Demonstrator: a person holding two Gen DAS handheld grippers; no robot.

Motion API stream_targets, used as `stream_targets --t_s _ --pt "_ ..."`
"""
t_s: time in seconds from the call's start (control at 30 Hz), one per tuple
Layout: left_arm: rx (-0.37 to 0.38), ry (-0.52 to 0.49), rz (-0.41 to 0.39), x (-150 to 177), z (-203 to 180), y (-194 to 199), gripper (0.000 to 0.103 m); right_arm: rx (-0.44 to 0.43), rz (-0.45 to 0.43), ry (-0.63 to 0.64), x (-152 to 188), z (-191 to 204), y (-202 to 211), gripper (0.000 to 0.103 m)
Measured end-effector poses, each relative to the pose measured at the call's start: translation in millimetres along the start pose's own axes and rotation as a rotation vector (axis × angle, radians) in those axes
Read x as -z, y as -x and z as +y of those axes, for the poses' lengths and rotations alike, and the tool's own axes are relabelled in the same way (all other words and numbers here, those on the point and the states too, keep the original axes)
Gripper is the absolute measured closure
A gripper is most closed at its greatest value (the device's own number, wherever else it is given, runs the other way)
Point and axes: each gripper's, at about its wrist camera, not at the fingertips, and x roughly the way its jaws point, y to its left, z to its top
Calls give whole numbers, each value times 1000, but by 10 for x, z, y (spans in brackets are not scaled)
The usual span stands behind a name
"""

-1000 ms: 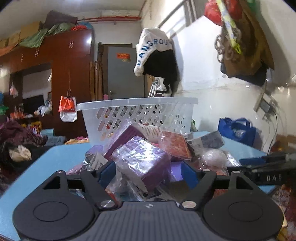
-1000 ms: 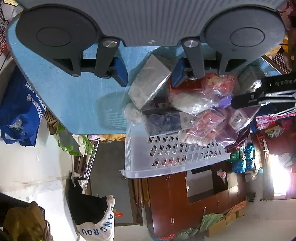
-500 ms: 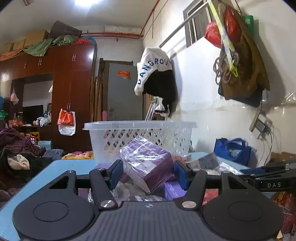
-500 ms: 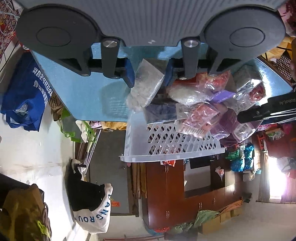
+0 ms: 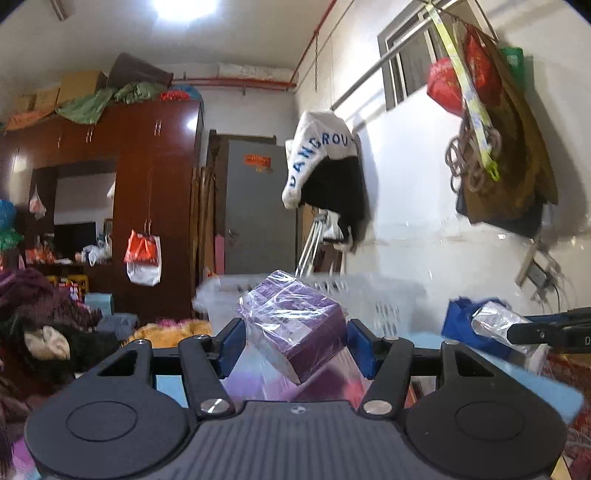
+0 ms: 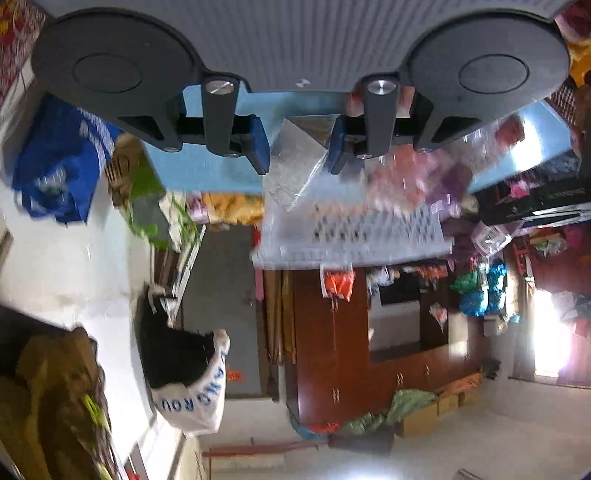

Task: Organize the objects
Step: 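Grasp a wrapped purple box with the left gripper while the right grasps a clear bag, then carry both items over the white basket and open both grippers to drop them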

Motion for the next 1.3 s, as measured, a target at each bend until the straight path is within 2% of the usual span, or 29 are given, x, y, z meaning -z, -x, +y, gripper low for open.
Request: stream_targets --t_s 0.13,0.27,0.33,0.47,0.6,0.73,0.77,0.8,0.87,1.0,1.13,1.23,1.3 --pt "-24 7 -17 -390 87 -265 39 -21 -34 33 -426 93 -319 65" --pt "-17 -4 35 -733 118 -707 39 -39 -29 63 -763 179 -754 65" --pt "-18 -11 94 -807 113 -979 39 -58 -4 64 -902 199 -1069 65" --pt "-19 -17 230 -806 132 -1541 39 -36 84 45 -976 182 -1649 65" --pt "-30 -35 283 -752 164 -1795 39 -40 116 69 -888 183 -1862 65" --pt "-26 -52 312 -732 180 -1849 36 -51 102 73 -866 182 -1847 62" --pt "-36 -68 313 -725 182 -1851 29 -55 95 64 -864 176 -1815 49" --pt "-41 -85 314 -721 177 -1849 24 -56 79 46 -873 160 -1751 28" --pt "-29 -108 314 -715 185 -1801 20 -72 36 9 -872 114 -1595 7" --pt "-23 -113 289 -635 222 -1536 20 -63 19 -21 -720 79 -1236 1" --pt "-30 -122 262 -557 246 -1239 20 -56 16 30 -469 124 -881 0" --pt "-11 -92 273 -492 313 -950 20 -96 57 -12 -279 108 -617 0" --pt "-13 -53 242 -420 364 -671 20 -107 53 -26 -156 107 -439 0"
